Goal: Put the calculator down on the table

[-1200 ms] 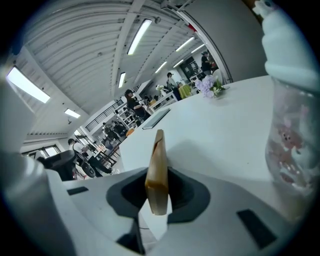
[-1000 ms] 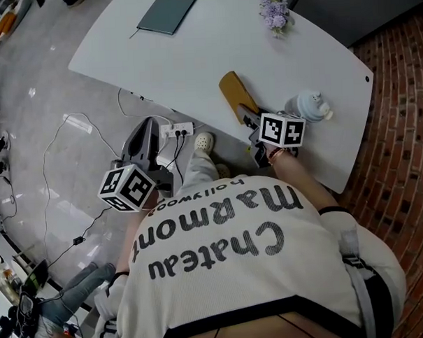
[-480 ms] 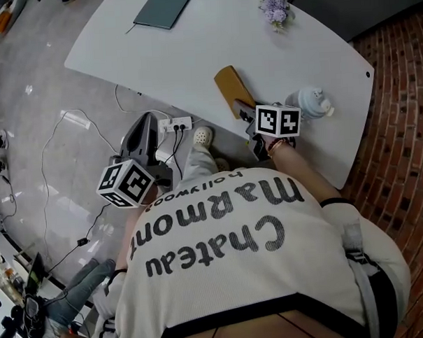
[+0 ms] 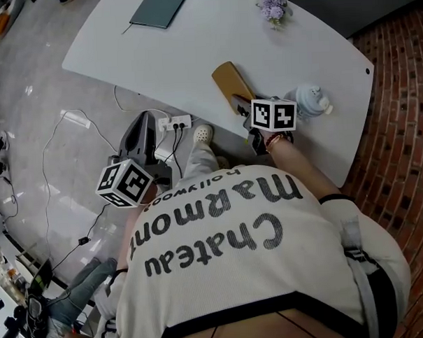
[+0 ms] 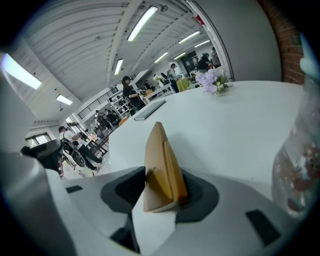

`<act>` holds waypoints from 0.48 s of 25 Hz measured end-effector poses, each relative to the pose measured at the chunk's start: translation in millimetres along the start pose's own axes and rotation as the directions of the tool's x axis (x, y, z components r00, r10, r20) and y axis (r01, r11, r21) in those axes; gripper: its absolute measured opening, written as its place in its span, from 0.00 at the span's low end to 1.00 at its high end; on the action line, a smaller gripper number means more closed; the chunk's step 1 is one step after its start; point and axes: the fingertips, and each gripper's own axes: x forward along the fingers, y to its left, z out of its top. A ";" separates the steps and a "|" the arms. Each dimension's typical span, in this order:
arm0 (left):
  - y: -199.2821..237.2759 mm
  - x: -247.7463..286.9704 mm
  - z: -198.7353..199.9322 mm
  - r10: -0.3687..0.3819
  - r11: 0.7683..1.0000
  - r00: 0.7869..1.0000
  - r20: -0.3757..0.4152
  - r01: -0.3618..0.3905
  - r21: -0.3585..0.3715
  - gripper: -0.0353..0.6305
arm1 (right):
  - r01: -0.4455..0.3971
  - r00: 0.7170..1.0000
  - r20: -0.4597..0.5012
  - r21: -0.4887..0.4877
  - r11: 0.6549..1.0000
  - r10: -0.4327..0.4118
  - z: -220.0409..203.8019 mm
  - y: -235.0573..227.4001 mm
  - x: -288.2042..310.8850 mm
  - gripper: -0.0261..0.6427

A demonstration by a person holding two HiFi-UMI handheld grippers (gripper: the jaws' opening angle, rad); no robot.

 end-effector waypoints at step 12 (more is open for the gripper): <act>-1.0 -4.8 -0.9 0.017 1.000 1.000 0.009 -0.017 -0.011 0.06 | 0.056 0.998 -0.002 -0.048 0.997 -0.056 3.2 -8.5 0.4 0.41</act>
